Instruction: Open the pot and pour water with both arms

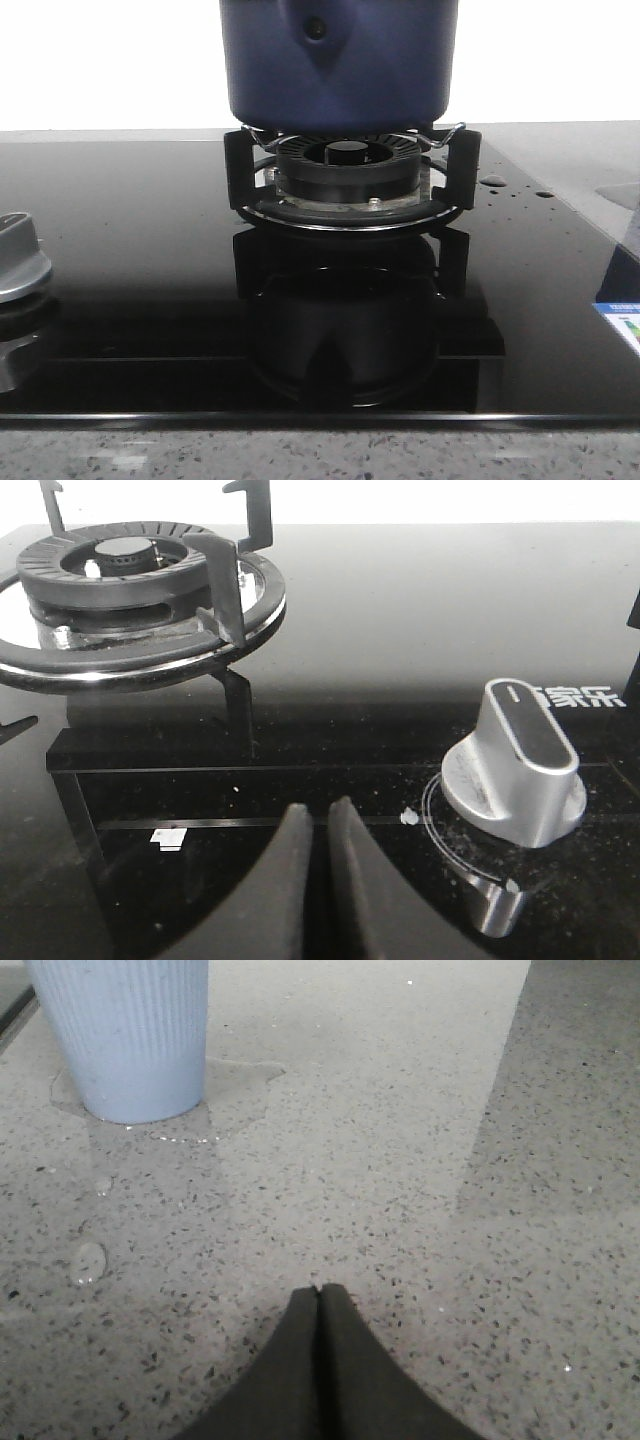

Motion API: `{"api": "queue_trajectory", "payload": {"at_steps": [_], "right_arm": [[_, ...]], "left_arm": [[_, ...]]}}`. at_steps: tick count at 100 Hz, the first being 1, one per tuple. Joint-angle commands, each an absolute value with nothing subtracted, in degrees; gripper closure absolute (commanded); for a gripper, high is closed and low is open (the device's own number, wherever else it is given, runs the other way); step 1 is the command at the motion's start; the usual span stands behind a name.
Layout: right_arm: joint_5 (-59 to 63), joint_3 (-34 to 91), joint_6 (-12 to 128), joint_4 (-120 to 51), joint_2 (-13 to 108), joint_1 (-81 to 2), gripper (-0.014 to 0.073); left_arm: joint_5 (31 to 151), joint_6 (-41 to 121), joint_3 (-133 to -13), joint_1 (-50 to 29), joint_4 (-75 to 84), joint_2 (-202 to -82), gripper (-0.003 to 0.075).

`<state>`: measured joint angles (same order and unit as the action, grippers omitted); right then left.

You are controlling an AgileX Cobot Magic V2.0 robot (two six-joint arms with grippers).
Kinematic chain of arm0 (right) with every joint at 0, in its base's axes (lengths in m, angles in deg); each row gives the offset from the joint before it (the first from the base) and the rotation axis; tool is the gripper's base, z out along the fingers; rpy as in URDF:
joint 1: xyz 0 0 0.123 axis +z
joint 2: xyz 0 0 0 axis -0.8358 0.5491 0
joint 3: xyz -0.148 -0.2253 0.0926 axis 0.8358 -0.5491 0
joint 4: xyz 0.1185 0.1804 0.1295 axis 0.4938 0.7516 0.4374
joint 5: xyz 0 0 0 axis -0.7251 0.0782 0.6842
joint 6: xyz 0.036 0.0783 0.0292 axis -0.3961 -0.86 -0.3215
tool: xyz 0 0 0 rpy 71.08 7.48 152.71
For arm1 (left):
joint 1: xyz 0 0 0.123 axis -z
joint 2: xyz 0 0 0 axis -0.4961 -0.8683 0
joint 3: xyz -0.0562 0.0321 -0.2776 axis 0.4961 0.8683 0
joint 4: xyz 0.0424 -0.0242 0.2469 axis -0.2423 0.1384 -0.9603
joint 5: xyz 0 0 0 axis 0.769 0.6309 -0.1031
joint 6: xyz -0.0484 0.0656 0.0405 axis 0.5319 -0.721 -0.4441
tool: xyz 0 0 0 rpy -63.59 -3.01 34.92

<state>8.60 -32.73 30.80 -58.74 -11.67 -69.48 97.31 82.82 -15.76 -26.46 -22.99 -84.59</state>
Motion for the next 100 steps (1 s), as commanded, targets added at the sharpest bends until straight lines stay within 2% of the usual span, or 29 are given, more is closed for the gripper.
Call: {"api": "queue_trajectory", "payload": {"at_steps": [1, 27, 58, 100], "right_arm": [[7.7, -34.3, 31.2, -58.9, -12.9, -69.9, 0.0659], [7.7, -34.3, 31.2, -61.1, -12.9, -69.9, 0.0659], [7.7, -34.3, 31.2, -71.3, -12.9, -68.9, 0.0659], [6.6, -34.3, 31.2, -72.3, -12.9, -68.9, 0.0659]], "left_arm": [[94.3, 83.3, -13.1, -26.4, -23.0, -82.9, 0.0733], [94.3, 83.3, -13.1, -26.4, -23.0, -82.9, 0.0733], [94.3, 83.3, -13.1, -26.4, -23.0, -82.9, 0.0733], [93.5, 83.3, -13.1, -26.4, -24.8, -82.9, 0.0733]]}}
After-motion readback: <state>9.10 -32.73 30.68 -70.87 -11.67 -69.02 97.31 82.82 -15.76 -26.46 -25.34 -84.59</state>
